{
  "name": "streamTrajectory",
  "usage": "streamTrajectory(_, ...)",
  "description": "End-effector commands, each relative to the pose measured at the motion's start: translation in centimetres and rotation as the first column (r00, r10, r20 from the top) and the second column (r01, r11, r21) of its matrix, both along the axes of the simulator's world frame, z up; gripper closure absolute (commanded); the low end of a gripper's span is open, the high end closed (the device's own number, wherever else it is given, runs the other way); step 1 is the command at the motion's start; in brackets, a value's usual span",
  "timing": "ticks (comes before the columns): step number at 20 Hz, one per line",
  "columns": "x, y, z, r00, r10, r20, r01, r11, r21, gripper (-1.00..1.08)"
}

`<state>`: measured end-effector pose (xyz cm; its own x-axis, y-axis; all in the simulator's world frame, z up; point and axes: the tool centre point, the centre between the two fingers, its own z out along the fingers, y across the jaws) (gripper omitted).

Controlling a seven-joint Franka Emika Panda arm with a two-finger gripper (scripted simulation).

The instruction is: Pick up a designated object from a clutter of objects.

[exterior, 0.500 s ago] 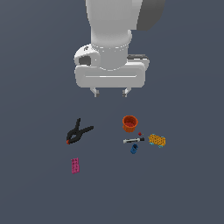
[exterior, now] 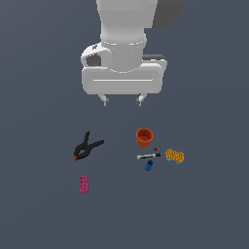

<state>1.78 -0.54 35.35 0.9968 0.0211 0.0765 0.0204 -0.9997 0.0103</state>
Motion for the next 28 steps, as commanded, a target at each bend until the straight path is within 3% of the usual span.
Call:
streamTrajectory(1,0.0,-0.1,0.4,1.000,0.010,0.008,-0.010,1.000,-0.004,-0.92)
streamTrajectory(15,2.1,1.6,-3.3,0.998,-0.062,-0.006,0.062,0.998,0.004,-0.92)
streamTrajectory(28,6.3,7.3,-15.4,0.963,-0.267,-0.046,0.268,0.963,0.015,-0.92)
